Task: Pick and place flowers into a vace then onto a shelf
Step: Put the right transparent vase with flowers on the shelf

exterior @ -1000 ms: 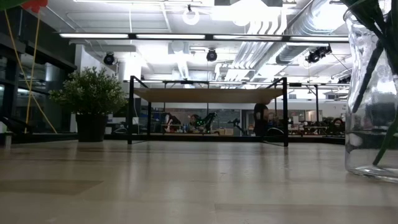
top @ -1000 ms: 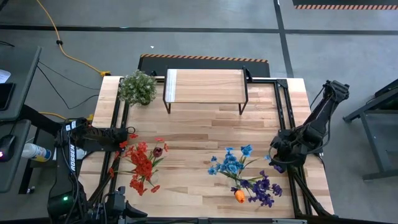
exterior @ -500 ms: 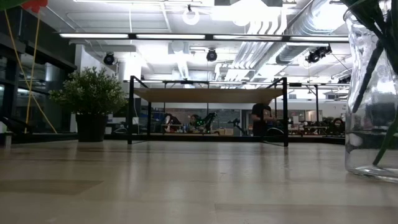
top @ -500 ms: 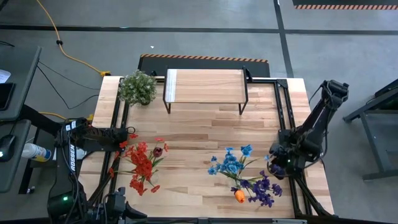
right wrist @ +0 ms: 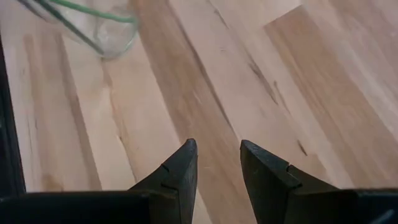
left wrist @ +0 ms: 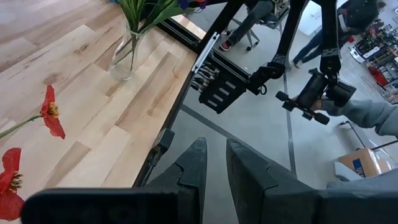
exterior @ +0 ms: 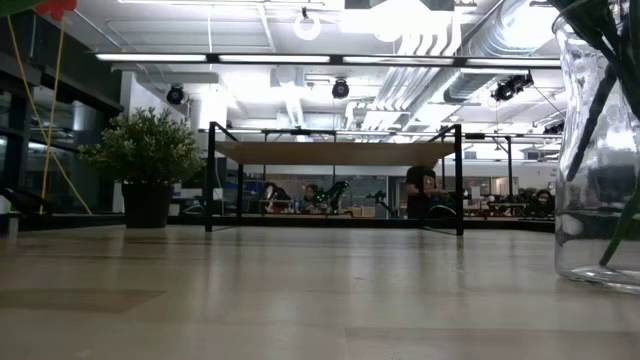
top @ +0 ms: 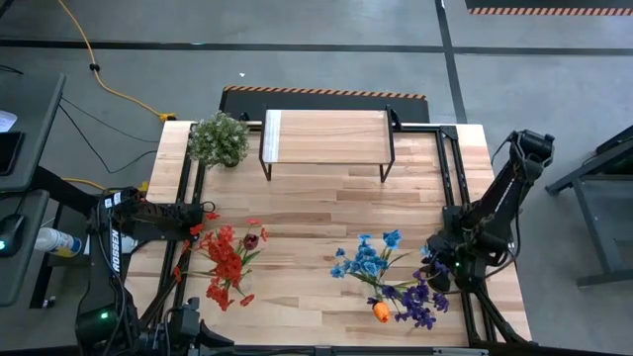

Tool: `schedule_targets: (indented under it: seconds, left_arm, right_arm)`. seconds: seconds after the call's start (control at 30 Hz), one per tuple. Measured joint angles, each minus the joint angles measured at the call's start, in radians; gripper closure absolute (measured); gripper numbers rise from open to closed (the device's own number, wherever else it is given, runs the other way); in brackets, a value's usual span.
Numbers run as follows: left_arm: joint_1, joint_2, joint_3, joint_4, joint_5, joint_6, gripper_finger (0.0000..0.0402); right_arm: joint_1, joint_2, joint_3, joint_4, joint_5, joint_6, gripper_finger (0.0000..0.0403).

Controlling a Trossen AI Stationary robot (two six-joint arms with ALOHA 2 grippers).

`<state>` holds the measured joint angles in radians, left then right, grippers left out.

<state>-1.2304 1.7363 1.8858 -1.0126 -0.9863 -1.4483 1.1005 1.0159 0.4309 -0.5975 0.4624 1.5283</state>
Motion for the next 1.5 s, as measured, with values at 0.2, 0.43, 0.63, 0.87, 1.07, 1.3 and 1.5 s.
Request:
schedule_targets:
  seconds: [0.2, 0.43, 0.63, 0.87, 1.07, 1.3, 1.5]
  left_arm:
    - [0.000, 0.000, 0.000, 0.000, -0.001, 0.000, 0.0307]
    - [0.000, 0.000, 0.000, 0.001, -0.003, 0.000, 0.0307]
    - [0.000, 0.000, 0.000, 0.001, -0.003, 0.000, 0.0307]
    - [0.000, 0.000, 0.000, 0.001, -0.003, 0.000, 0.0307]
    - [0.000, 0.000, 0.000, 0.000, -0.003, 0.000, 0.0307]
    - [0.000, 0.000, 0.000, 0.000, -0.003, 0.000, 0.0307]
    - [0.000, 0.000, 0.000, 0.000, -0.001, 0.000, 0.0307]
  right_arm:
    - [0.040, 0.039, 0.000, 0.091, 0.068, -0.032, 0.0289]
    - [0.077, 0.150, 0.000, 0.188, 0.120, -0.058, 0.0289]
    - [0.076, 0.266, 0.000, 0.354, 0.217, -0.120, 0.0289]
    - [0.076, 0.358, 0.000, 0.523, 0.322, -0.196, 0.0289]
    - [0.076, 0.425, -0.001, 0.672, 0.430, -0.277, 0.0289]
    - [0.069, 0.466, -0.002, 0.820, 0.569, -0.389, 0.0289]
    - [0.017, 0.468, -0.002, 0.846, 0.555, -0.403, 0.0289]
